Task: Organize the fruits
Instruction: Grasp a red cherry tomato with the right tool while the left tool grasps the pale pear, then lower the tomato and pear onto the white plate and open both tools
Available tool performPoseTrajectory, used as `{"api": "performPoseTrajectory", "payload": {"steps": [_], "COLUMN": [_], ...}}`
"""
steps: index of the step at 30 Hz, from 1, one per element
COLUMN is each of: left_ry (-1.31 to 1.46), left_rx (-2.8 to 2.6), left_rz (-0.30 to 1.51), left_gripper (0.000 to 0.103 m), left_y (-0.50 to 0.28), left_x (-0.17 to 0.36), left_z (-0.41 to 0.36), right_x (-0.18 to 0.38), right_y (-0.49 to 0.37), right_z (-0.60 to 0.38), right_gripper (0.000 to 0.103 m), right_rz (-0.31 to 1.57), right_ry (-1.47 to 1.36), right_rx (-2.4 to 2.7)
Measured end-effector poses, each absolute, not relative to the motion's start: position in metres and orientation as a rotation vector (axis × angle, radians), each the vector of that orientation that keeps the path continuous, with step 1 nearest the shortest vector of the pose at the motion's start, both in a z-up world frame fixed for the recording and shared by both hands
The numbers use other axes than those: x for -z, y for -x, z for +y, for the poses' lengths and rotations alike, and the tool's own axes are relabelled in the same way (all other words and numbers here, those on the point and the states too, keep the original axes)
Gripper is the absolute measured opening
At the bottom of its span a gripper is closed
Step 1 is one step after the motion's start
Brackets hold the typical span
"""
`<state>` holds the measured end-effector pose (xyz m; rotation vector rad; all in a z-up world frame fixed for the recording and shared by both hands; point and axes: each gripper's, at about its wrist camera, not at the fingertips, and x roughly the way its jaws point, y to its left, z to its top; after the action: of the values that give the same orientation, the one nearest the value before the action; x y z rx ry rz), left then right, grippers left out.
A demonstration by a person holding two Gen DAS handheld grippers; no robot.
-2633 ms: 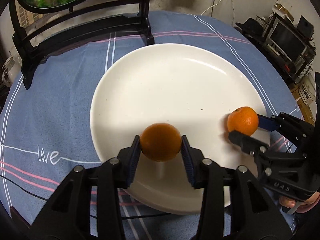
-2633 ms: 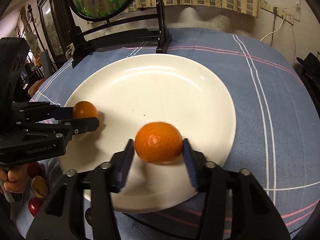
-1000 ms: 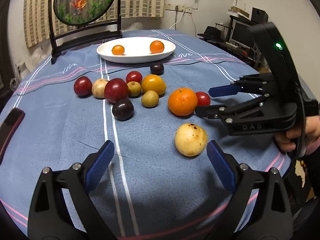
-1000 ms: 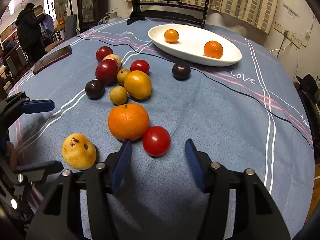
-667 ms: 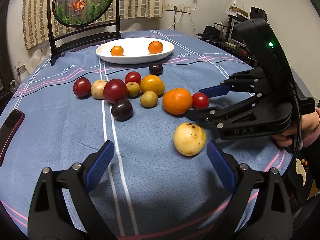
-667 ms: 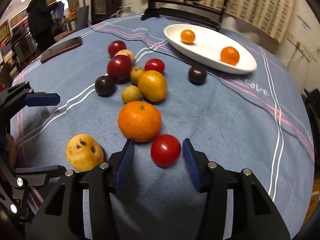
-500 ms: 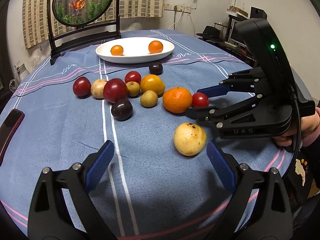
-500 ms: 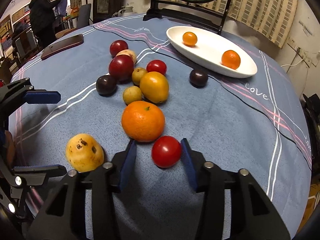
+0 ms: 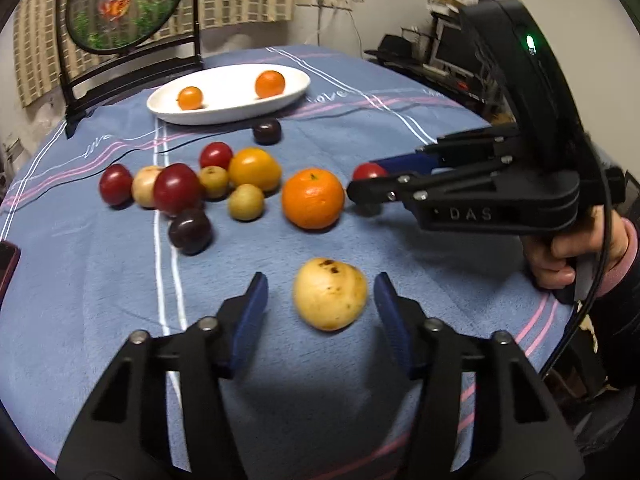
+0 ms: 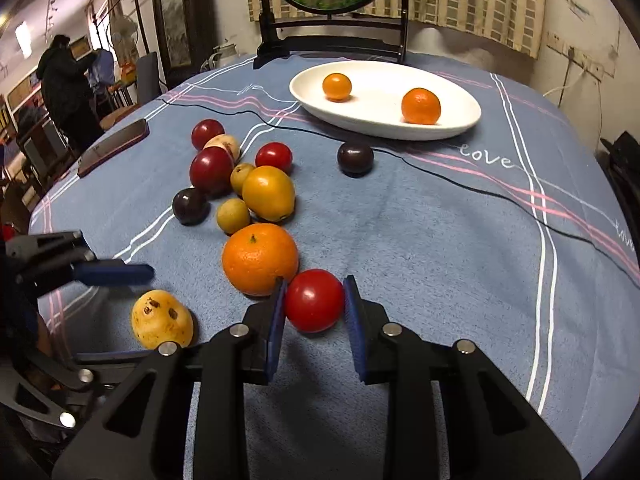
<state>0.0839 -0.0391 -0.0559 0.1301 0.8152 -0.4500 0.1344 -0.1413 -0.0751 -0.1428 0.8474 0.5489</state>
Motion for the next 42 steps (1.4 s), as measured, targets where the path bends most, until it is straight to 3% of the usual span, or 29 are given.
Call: {"api": "performPoseTrajectory", "payload": {"steps": [5, 12, 27, 36, 42], "left_ry": [-0.149, -0.180, -0.024, 0.031, 0.016], "left_rx": [0.424, 0.442, 0.465, 0.398, 0.346], "left_rz": [0.832, 0.851, 0.828, 0.776, 0.860], "left_gripper": [0.054, 0.039, 0.038, 0.038, 0.039], "left_y": [-0.088, -0.088, -0.110, -0.221, -0.320], "left_x": [0.058, 0.062, 0.039, -0.021, -0.014], "left_z": [-0.043, -0.052, -0.023, 0.008, -0.003], "right_x": [0.073, 0.074, 0.062, 0.013, 0.040], "right_y": [-0.132, -0.135, -0.143, -0.231, -0.312], "right_z": [-0.142, -0.146, -0.151, -0.148, -0.130], "right_gripper": [0.029, 0.029, 0.029, 0.029, 0.029], "right_rz": [0.835, 0.843, 0.817, 0.679, 0.779], "right_ry": [0.138, 0.110, 0.046, -0.065, -0.090], "right_rx": [-0.565, -0.570, -0.584, -0.515, -0.498]}}
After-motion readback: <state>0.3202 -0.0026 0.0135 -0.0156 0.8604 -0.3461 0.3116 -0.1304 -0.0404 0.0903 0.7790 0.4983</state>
